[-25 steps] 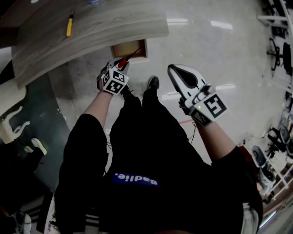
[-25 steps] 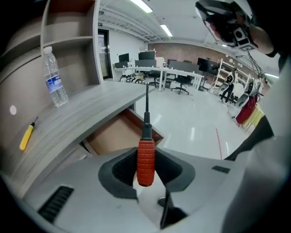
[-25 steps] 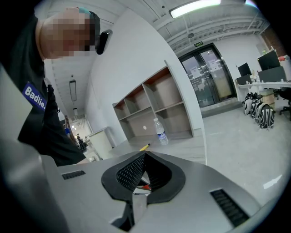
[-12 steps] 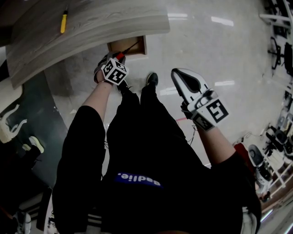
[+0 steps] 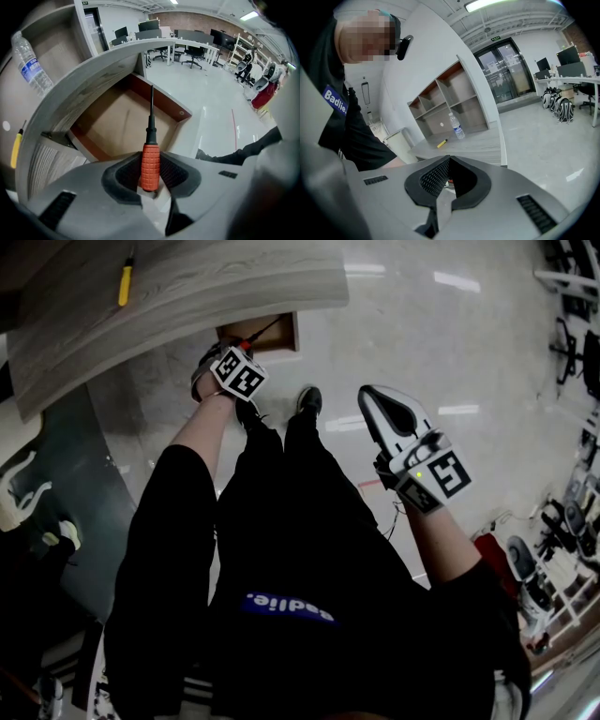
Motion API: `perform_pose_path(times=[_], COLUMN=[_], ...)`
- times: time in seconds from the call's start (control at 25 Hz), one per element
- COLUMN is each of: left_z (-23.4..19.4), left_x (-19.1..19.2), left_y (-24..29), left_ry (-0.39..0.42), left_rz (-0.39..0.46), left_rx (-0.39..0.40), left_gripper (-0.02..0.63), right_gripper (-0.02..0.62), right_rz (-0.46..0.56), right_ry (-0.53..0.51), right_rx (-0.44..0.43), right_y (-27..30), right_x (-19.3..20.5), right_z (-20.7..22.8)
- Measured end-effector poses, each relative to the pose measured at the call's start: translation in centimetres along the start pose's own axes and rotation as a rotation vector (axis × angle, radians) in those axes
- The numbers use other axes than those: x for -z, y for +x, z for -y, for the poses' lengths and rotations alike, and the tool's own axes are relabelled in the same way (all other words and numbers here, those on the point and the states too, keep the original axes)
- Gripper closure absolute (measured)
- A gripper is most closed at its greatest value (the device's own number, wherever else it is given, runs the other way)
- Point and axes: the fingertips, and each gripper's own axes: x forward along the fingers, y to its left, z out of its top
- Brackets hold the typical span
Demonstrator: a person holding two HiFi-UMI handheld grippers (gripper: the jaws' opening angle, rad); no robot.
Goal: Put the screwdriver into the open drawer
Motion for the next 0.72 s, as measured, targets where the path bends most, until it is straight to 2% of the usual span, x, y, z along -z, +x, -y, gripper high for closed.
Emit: perform_pose_path(times=[0.2, 0.4, 0.72], left_z=[-0.1, 0.0, -0.1], left_x=[0.0, 0.2, 0.1], left_y=[1.3, 2.4, 3.5], left_ry=[0.011, 0.015, 0.039], left_rz=[-0.04, -0.064, -0.097], left_rx=[-0.011, -0.016, -0.032], left_gripper=[0.502, 0.502, 0.502], right_gripper=[0.568, 0.568, 0.568], right_rz=[0.003, -0.015, -0.025], right_ry=[0.05, 0.009, 0.009], right_rx=[0.019, 0.013, 0.004], right_y=[0.0, -0.3, -0.4], right_x=[-0.1, 0.6, 0.8], right_z=[0.5, 1.0, 1.2])
